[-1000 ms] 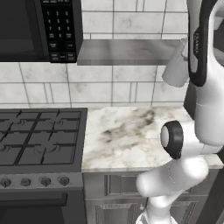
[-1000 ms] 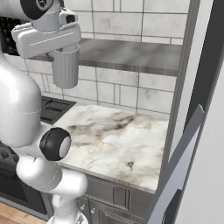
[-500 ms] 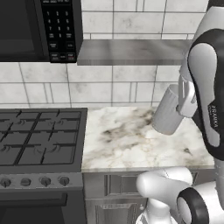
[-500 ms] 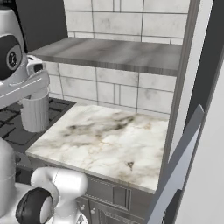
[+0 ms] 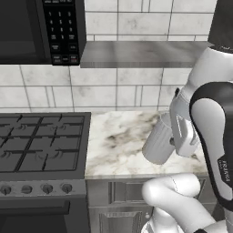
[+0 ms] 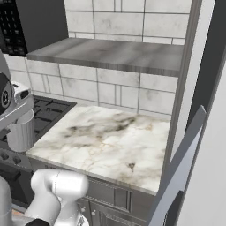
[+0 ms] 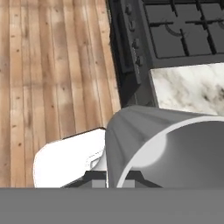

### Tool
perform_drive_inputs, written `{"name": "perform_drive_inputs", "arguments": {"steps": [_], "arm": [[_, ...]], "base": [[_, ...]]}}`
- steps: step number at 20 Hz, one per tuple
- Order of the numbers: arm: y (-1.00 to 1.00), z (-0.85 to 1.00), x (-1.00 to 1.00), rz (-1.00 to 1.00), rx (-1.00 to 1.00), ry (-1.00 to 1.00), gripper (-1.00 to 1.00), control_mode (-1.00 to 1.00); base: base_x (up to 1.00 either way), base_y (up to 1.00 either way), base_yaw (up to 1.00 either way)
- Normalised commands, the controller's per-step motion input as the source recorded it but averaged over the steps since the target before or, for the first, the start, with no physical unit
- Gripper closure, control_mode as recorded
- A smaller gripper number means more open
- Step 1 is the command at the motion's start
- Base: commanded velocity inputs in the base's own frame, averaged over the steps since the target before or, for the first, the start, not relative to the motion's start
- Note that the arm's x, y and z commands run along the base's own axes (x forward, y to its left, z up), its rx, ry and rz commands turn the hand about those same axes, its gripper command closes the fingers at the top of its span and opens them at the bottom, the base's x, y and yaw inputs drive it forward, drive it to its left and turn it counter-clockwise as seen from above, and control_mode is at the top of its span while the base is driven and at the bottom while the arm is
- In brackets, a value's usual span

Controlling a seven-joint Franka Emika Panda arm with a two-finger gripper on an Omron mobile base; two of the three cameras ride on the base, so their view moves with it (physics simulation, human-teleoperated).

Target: There is a bowl on the dining counter. Grab a lemon wedge from the fridge and place it in the bowl. Then get the liquor bottle and glass cup from the cabinet and place them next to the bowl.

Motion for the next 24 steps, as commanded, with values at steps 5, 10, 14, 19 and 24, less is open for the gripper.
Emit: {"name": "perform_drive_inputs", "arguments": {"steps": [5, 10, 14, 19, 24], "arm": [[0.38, -0.07, 0.31, 0.07, 0.00, 0.17, 1.00, -1.00], [0.20, -0.13, 0.45, 0.01, 0.00, 0.08, 1.00, -1.00], [0.01, -0.24, 0.24, 0.00, 0.00, 0.01, 1.00, -1.00], [0.06, -0.18, -0.06, 0.03, 0.00, 0.00, 1.00, 1.00], [0.00, 0.00, 0.00, 0.00, 0.00, 0.00, 1.00, 1.00]], "base": [[0.00, 0.00, 0.00], [0.00, 0.00, 0.00], [0.00, 0.00, 0.00], [-0.25, 0.13, 0.05], [-0.90, 0.61, 0.51]]}}
